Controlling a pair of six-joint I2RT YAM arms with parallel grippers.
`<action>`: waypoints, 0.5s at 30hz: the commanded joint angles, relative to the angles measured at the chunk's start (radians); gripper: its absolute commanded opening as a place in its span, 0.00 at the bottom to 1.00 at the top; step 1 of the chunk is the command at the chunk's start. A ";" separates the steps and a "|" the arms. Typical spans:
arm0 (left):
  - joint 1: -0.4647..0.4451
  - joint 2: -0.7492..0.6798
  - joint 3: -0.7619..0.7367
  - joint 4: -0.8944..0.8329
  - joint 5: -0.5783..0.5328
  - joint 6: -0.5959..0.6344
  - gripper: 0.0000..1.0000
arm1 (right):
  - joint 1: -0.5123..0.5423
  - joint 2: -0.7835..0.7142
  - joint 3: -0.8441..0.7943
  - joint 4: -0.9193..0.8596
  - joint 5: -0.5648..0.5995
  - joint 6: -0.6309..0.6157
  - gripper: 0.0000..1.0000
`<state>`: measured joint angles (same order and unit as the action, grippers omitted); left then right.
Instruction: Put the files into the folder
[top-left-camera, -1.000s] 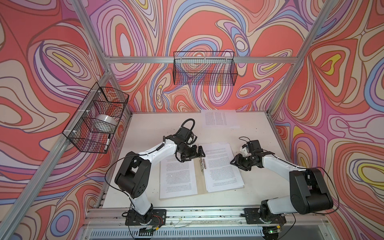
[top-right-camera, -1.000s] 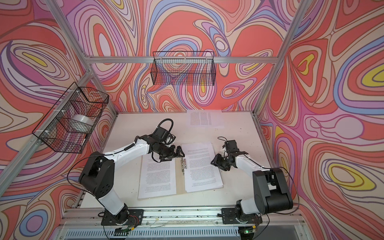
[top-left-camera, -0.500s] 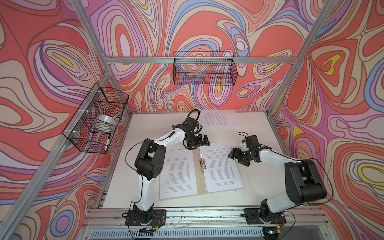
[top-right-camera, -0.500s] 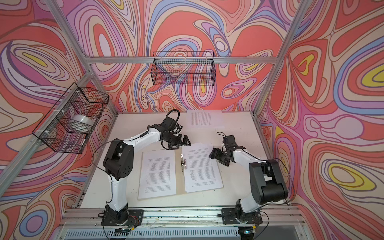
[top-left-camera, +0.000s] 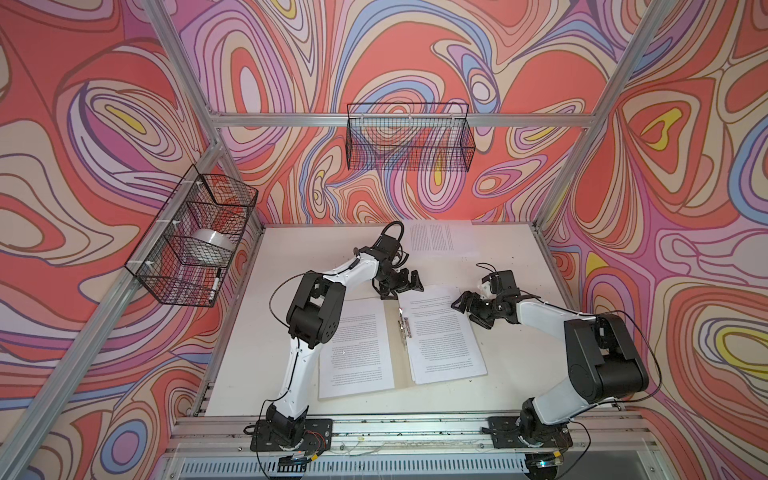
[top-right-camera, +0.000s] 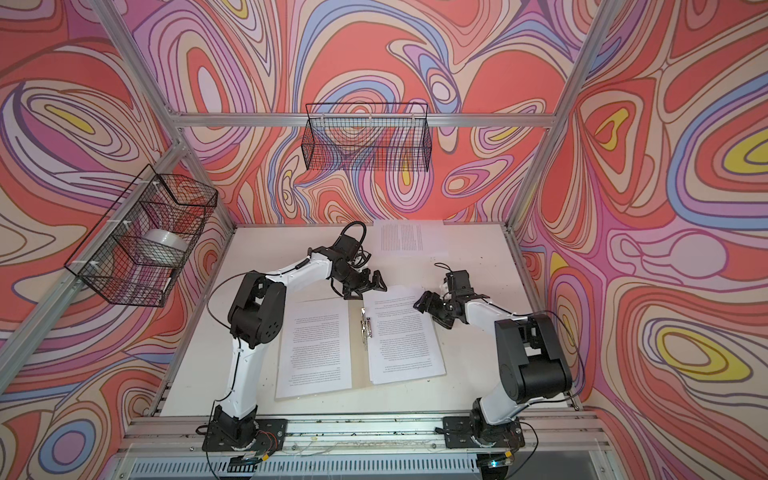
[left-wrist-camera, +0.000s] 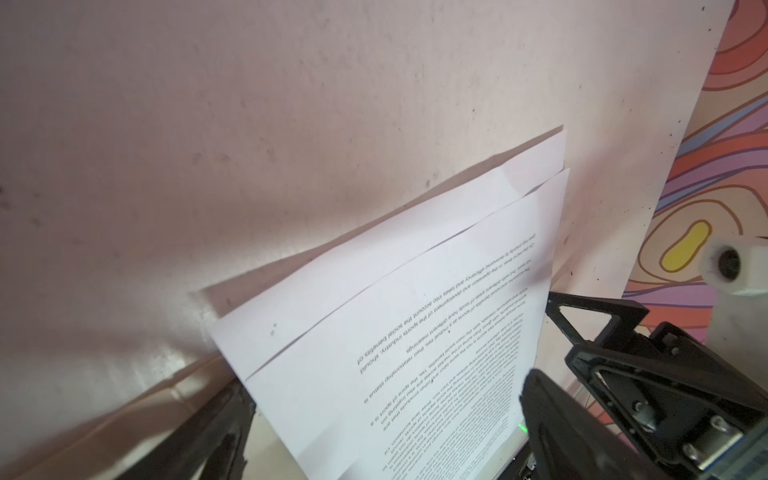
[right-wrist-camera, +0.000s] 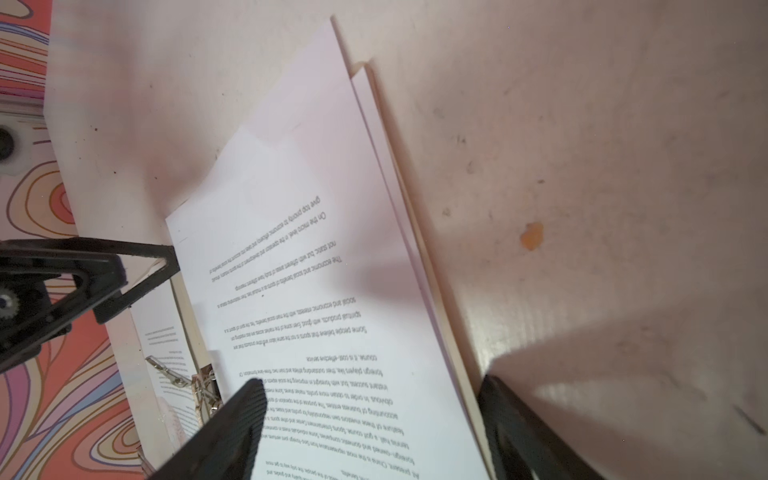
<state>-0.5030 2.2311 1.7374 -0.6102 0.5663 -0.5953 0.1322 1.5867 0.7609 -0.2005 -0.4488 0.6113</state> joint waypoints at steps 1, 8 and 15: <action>-0.006 0.024 0.019 -0.022 0.019 -0.018 1.00 | 0.003 0.032 -0.046 0.042 -0.029 0.072 0.85; -0.003 0.010 0.011 -0.051 -0.040 -0.019 1.00 | 0.004 0.004 -0.080 0.061 0.012 0.111 0.85; 0.045 -0.135 -0.099 -0.025 -0.065 -0.024 1.00 | 0.005 -0.005 -0.078 0.031 0.052 0.084 0.86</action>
<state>-0.4904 2.1807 1.6794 -0.6094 0.5289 -0.6140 0.1326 1.5688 0.7074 -0.0986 -0.4549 0.7002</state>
